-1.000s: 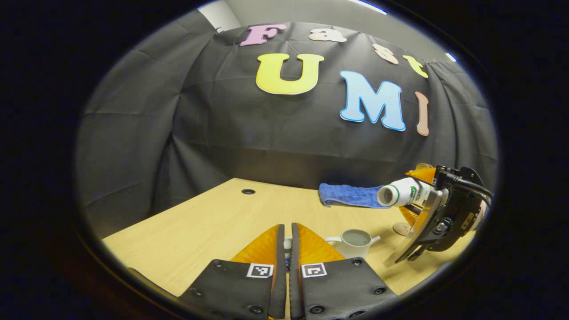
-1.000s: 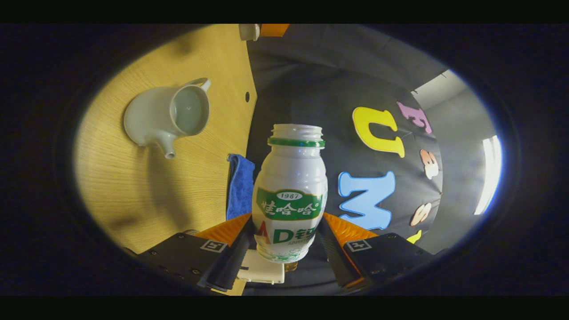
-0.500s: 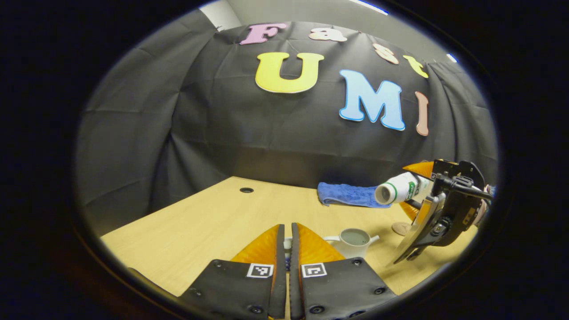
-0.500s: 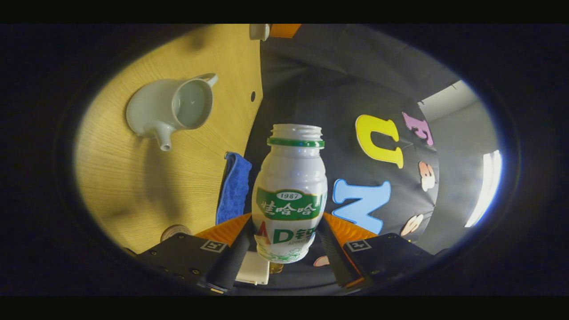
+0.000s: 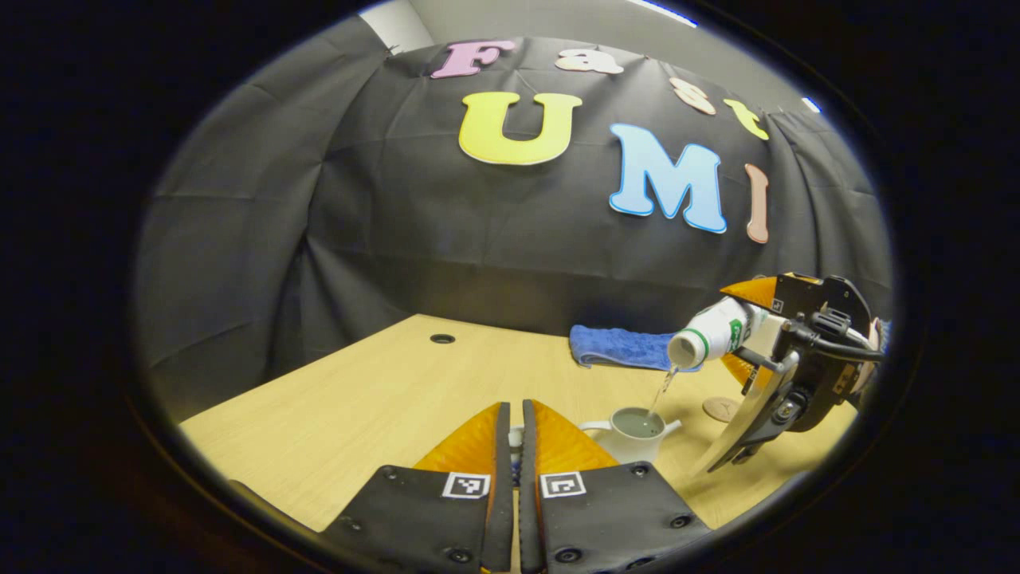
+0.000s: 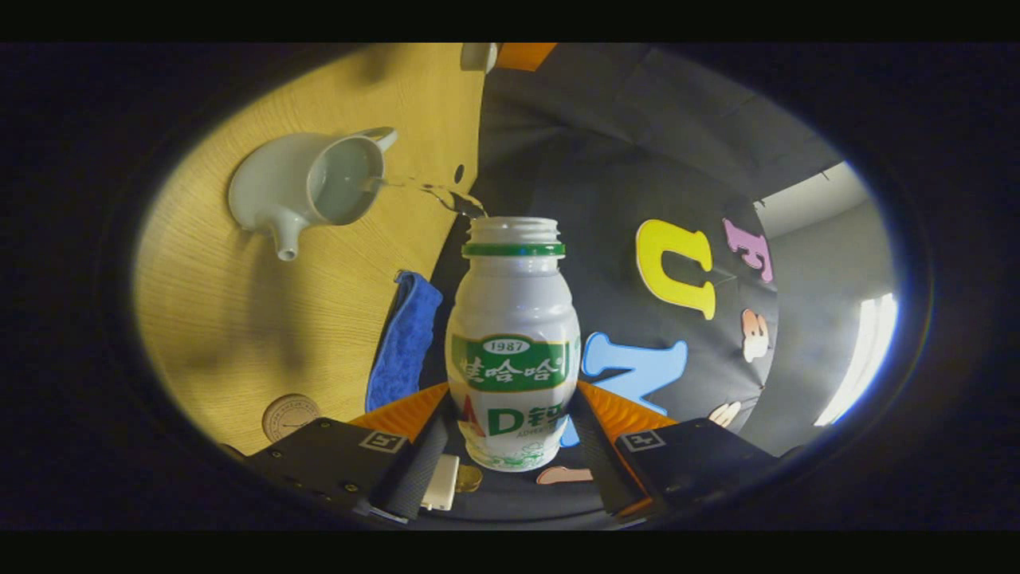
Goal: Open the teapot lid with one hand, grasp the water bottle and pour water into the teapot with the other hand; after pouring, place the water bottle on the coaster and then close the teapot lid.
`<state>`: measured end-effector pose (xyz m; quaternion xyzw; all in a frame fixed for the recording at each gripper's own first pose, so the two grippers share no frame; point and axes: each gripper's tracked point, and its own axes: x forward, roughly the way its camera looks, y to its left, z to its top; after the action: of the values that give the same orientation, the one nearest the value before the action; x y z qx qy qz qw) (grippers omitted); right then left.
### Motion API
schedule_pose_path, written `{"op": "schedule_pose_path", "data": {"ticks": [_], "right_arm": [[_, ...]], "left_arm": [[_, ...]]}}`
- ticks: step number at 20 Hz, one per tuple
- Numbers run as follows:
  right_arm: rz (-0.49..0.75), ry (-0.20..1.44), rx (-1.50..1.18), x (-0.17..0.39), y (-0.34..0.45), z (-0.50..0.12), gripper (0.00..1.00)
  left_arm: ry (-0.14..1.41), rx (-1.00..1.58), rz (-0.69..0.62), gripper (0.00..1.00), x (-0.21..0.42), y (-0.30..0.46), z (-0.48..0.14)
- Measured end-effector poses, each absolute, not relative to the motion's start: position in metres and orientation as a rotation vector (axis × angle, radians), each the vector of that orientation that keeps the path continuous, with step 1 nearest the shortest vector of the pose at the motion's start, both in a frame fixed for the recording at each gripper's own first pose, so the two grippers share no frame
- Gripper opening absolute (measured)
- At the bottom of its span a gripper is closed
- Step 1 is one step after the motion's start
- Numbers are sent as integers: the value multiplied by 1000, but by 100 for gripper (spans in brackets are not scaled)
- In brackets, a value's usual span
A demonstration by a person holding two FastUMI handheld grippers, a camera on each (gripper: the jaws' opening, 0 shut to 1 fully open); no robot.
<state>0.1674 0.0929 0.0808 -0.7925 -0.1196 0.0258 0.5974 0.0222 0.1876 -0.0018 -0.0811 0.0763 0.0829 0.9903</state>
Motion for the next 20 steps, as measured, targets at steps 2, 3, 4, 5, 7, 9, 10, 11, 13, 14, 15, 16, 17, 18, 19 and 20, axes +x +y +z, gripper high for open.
{"op": "schedule_pose_path", "data": {"ticks": [2,3,4,5,7,9,10,11,13,14,15,16,17,18,19,20], "right_arm": [[60,-282,-1842,168,95,81,82],[60,-287,-1844,170,95,82,82],[59,-292,-1845,170,95,83,82],[60,-296,-1847,170,96,82,82],[58,-304,-1854,170,97,84,82],[56,-310,-1861,171,98,84,82],[57,-313,-1865,171,97,85,82],[57,-315,-1870,172,98,85,82],[57,-322,-1882,172,99,86,82],[58,-325,-1886,171,99,86,82],[58,-328,-1892,172,100,87,82],[58,-332,-1897,171,100,88,82],[58,-336,-1901,172,101,89,82],[57,-337,-1904,172,101,89,82],[59,-339,-1908,172,101,89,82],[60,-342,-1913,172,102,90,82]], "left_arm": [[153,-163,165,9,23,187,-1],[154,-163,165,9,23,187,-1],[154,-163,165,13,23,188,0],[153,-164,165,13,22,187,-1],[156,-165,166,13,22,187,-2],[157,-166,167,13,22,188,-2],[157,-167,167,13,21,188,-1],[158,-168,168,13,21,188,-1],[160,-169,169,13,20,189,-2],[160,-169,169,13,19,190,-2],[162,-169,169,13,19,190,-2],[162,-169,169,13,19,190,-2],[163,-169,168,13,20,190,-3],[163,-169,167,13,20,190,-4],[163,-169,167,13,20,190,-3],[164,-169,167,9,20,190,-3]]}}
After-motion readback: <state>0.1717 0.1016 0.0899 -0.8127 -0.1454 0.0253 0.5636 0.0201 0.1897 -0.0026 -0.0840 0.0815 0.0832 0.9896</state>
